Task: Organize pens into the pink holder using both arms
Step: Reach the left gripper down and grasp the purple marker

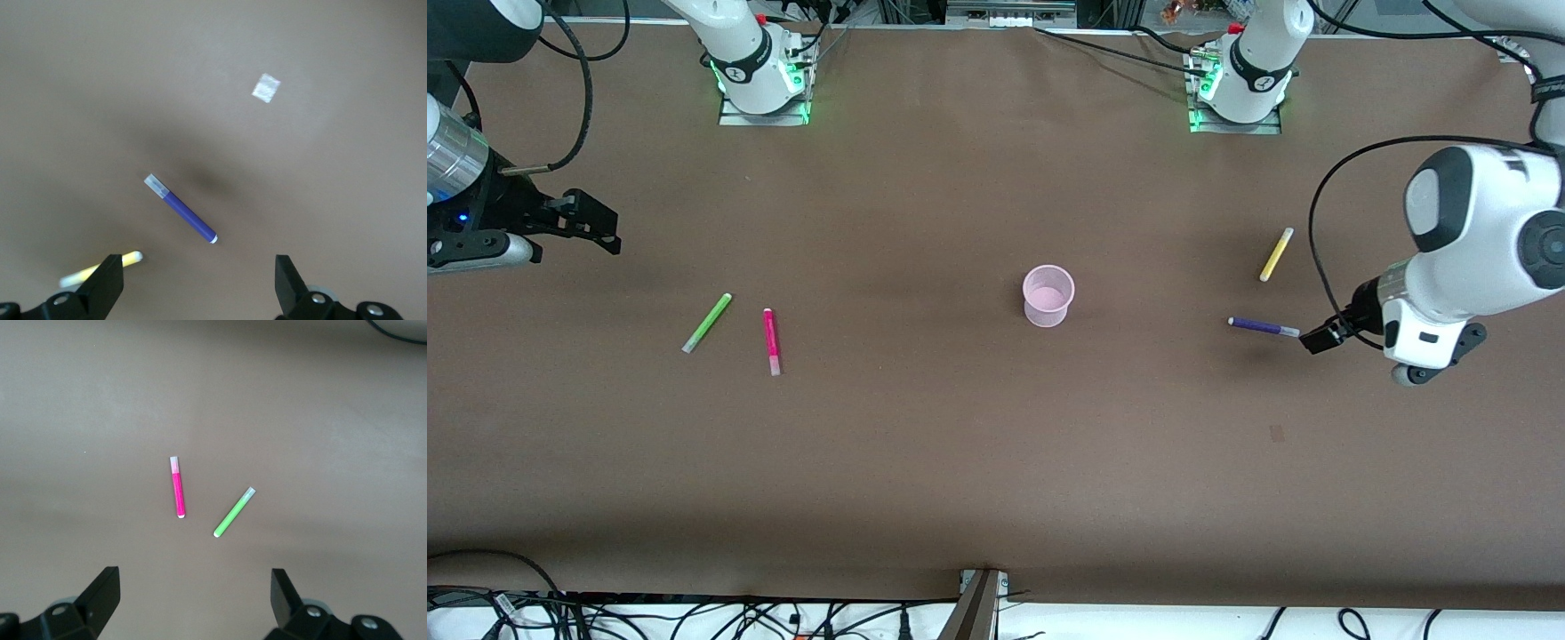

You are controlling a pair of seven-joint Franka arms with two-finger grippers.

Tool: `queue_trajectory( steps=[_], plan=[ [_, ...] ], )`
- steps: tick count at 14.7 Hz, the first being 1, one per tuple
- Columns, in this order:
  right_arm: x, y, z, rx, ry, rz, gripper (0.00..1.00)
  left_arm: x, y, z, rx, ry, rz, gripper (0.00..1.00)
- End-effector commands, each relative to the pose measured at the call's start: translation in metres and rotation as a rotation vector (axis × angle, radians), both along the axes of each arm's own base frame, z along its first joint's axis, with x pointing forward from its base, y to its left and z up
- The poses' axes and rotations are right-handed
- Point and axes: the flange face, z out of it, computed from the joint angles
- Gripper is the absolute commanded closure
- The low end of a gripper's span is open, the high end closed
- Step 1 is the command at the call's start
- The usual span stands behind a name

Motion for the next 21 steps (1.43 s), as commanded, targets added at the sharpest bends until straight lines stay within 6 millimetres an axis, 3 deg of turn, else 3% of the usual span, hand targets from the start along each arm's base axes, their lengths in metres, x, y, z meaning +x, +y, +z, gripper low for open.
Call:
queue_trajectory(
  steps=[1,6,10,21],
  plan=[
    [-0.004,0.002,0.003,0.015,-0.010,-0.003,0.00,-0.019,-0.013,-0.041,0.036,0.003,0.164,0.00],
    [-0.001,0.002,0.005,0.008,-0.013,0.010,0.00,-0.020,-0.028,-0.107,0.072,0.065,0.386,0.00],
    [0.001,0.001,0.007,0.004,-0.020,0.003,0.00,-0.034,-0.041,-0.138,0.083,0.059,0.423,0.00],
    [0.007,0.001,-0.003,0.010,-0.003,0.004,0.00,-0.053,-0.044,-0.183,0.146,0.022,0.470,0.00]
  ],
)
